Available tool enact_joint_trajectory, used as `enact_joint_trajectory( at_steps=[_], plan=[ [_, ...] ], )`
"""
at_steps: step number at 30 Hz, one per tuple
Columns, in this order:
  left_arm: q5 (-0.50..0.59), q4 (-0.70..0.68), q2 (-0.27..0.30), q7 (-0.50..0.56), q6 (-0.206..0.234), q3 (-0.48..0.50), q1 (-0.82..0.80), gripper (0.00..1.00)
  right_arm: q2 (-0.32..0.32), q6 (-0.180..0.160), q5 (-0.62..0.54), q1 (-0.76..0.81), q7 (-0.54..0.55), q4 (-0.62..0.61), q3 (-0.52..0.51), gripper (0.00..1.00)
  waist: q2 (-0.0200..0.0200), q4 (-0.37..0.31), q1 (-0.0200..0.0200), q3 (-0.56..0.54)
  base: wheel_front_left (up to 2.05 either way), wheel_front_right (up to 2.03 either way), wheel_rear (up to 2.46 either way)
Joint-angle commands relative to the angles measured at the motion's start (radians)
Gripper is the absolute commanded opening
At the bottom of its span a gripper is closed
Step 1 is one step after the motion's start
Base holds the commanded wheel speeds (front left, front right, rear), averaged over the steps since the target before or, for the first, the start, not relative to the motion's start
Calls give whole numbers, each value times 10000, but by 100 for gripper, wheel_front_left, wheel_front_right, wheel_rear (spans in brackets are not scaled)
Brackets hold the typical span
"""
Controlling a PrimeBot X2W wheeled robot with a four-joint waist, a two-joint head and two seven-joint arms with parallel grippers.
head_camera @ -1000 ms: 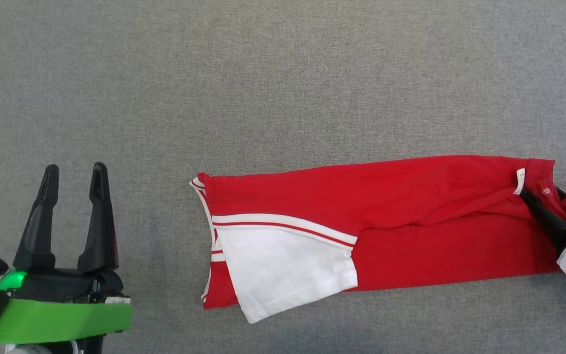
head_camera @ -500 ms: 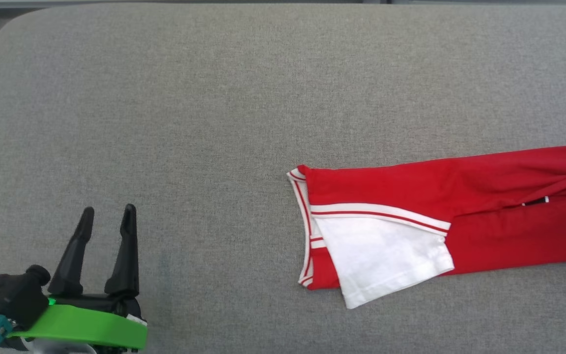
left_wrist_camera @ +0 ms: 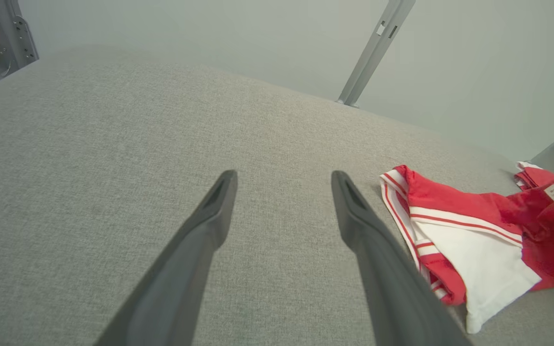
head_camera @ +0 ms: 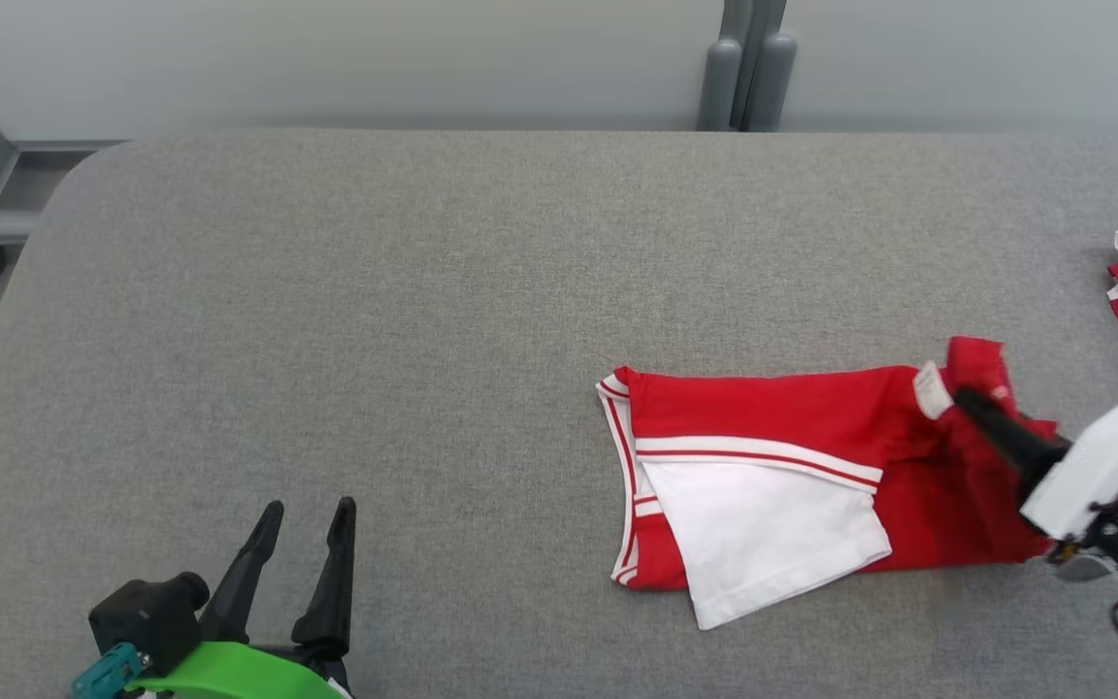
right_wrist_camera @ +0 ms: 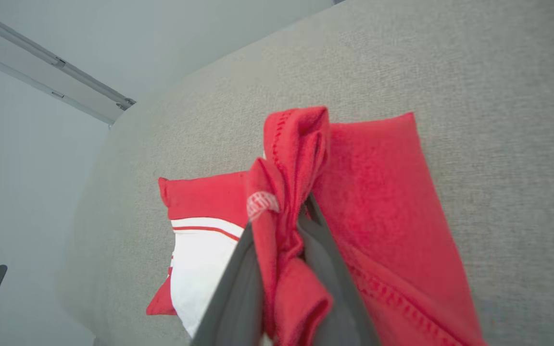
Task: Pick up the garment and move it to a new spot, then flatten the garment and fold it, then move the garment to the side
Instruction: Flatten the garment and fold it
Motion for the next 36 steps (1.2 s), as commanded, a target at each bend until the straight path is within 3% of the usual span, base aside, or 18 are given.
enact_joint_trajectory(
  at_steps=[1,7,9,10,18,29,30,31,32,36],
  plan=[
    [126,102,-62,31,-72,-80,-251,100,506,6,-327,-237,-145,49,191,0,0,-25,0,-355,0,0,0],
    [295,401,-345,55,-108,-336,-659,100,2534,6,-1892,-893,-1018,1077,1394,0,0,140,0,-472,0,0,0],
    [325,445,-413,55,-120,-388,-711,100,2778,6,-2249,-1069,-1278,1390,1490,0,0,168,0,-464,0,0,0],
    [365,516,-541,75,-173,-510,-831,100,3272,6,-2613,-1345,-1717,1986,1682,0,0,265,0,-441,0,0,0],
    [420,860,-912,103,-404,-826,-1198,100,3827,6,-3124,-2393,-2733,3845,2601,0,0,796,0,-313,0,0,0],
    [198,1227,-917,42,-397,-709,-1259,100,3862,6,-2281,-3034,-3404,5570,4196,2,0,1176,0,-379,0,0,0],
    [185,1228,-892,35,-379,-692,-1228,100,3863,6,-2276,-3063,-3369,5655,4296,20,0,1152,0,-388,0,0,0],
    [174,1218,-871,22,-370,-666,-1199,100,3863,6,-2349,-3120,-3390,5689,4405,45,0,1118,0,-395,0,0,0],
    [165,1206,-853,8,-346,-638,-1176,100,3862,6,-2378,-3149,-3431,5714,4471,100,0,1080,0,-402,0,0,0],
    [116,1128,-771,-22,-285,-525,-1090,100,3816,6,-2396,-3164,-3878,5317,4405,100,0,899,0,-419,0,0,0]
  ],
)
